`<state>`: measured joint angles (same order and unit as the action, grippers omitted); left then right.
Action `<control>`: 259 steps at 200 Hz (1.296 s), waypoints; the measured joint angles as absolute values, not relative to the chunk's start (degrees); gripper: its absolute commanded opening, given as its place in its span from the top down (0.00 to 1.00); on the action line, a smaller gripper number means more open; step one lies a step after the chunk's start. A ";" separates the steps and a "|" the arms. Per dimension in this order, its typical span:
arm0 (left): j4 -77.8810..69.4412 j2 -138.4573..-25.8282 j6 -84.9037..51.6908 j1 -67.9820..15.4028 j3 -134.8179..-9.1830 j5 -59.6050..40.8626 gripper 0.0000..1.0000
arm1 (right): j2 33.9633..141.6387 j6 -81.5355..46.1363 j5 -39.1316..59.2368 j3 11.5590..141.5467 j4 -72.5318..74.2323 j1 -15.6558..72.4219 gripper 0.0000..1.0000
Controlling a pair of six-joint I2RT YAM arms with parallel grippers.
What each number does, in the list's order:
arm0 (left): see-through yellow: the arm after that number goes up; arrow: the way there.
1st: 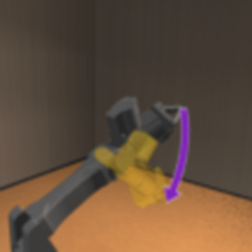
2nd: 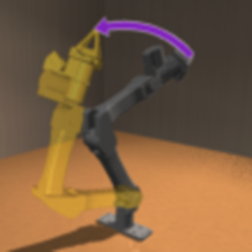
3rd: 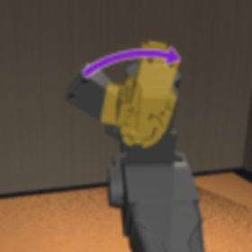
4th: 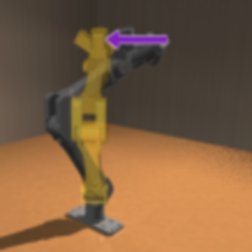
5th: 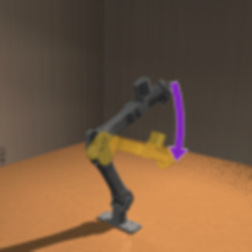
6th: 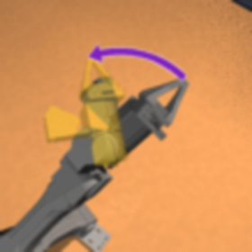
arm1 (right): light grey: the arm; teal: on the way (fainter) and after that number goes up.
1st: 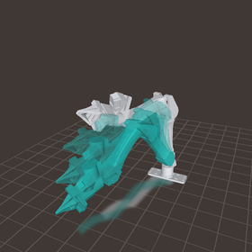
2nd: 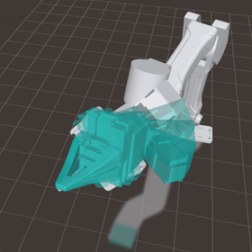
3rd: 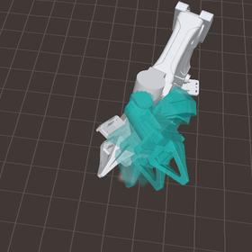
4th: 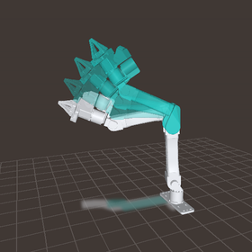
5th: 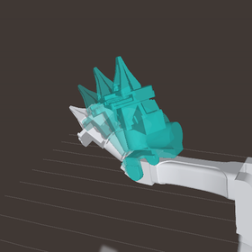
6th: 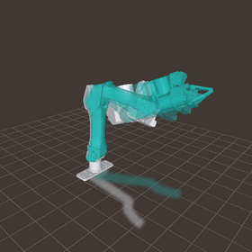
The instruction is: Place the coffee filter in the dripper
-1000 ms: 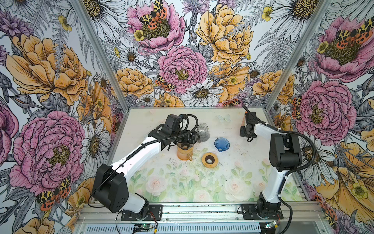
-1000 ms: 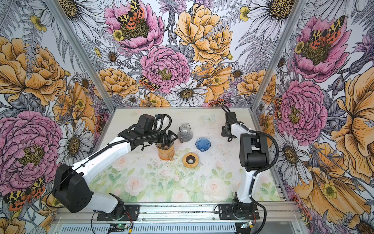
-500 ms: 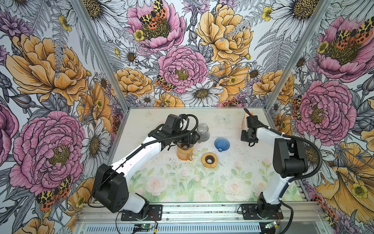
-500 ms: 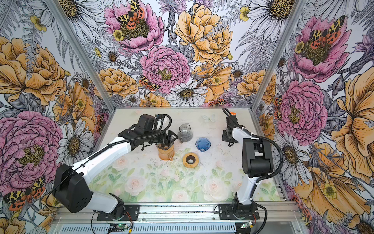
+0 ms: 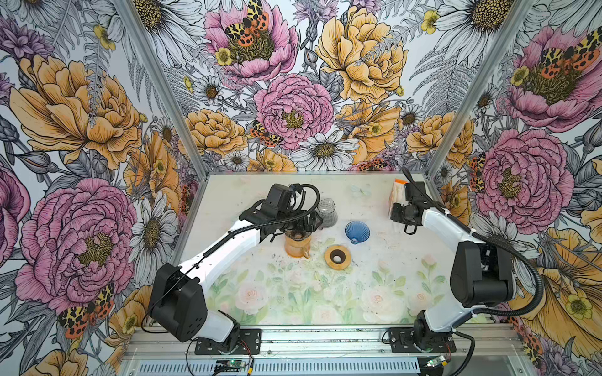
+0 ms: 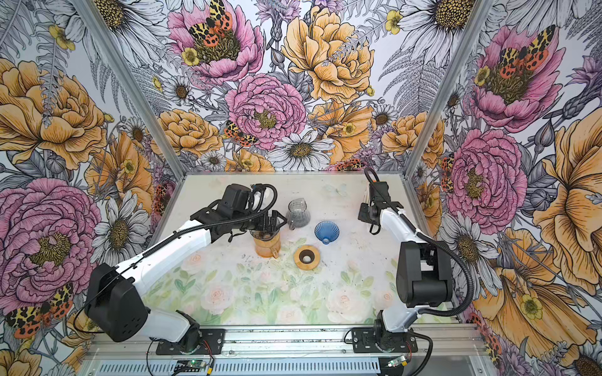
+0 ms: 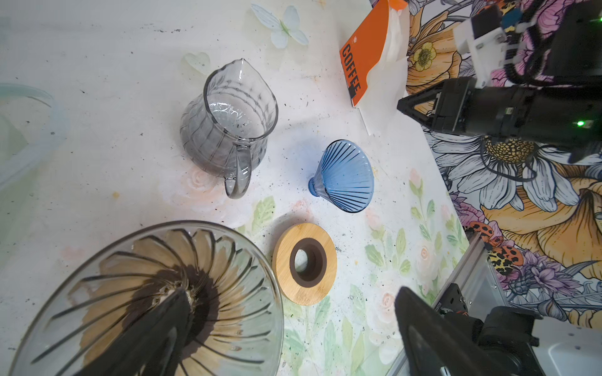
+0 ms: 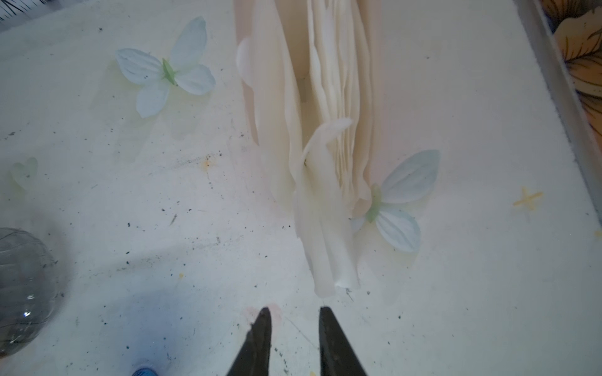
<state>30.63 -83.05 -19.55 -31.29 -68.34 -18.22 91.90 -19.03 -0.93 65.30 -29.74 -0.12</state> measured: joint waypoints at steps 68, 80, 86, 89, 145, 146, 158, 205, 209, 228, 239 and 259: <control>30.63 -83.05 -19.55 -31.57 -68.34 -18.22 0.01 | 87.55 -17.87 0.60 62.06 -29.76 -5.37 0.74; 30.63 -83.05 -19.55 -31.68 -68.34 -18.22 0.01 | 89.08 -17.32 0.89 62.11 -29.76 -5.65 0.74; 30.63 -83.05 -19.55 -31.77 -68.34 -18.22 0.01 | 90.02 -17.02 1.04 62.24 -29.80 -5.67 0.74; 30.63 -83.05 -19.55 -31.77 -68.34 -18.22 0.01 | 90.63 -16.93 1.19 62.33 -29.80 -5.67 0.75; 30.63 -83.05 -19.57 -31.77 -68.34 -18.22 0.01 | 99.79 -15.31 2.02 66.48 -29.69 -5.72 0.81; 30.63 -83.07 -19.57 -31.77 -68.34 -18.22 0.01 | 99.85 -15.33 2.02 66.54 -29.69 -5.72 0.81; 30.63 -83.07 -19.57 -31.77 -68.34 -18.22 0.02 | 100.79 -15.11 2.00 67.48 -29.30 -5.72 0.85; 30.63 -83.18 -19.57 -31.77 -68.36 -18.22 0.01 | 101.86 -14.46 1.93 68.71 -27.40 -5.72 1.00; 30.63 -83.20 -19.57 -31.77 -68.36 -18.22 0.01 | 101.84 -14.41 1.91 68.75 -27.35 -5.72 1.00; 30.65 -83.37 -19.55 -31.77 -68.36 -18.22 0.01 | 101.73 -14.41 1.76 68.77 -27.29 -5.72 1.00; 30.63 -83.48 -19.57 -31.77 -68.36 -18.22 0.01 | 101.51 -14.39 1.74 68.77 -27.29 -5.72 1.00; 30.63 -83.79 -19.55 -31.77 -68.36 -18.22 0.01 | 100.49 -14.41 1.74 68.77 -27.33 -5.72 1.00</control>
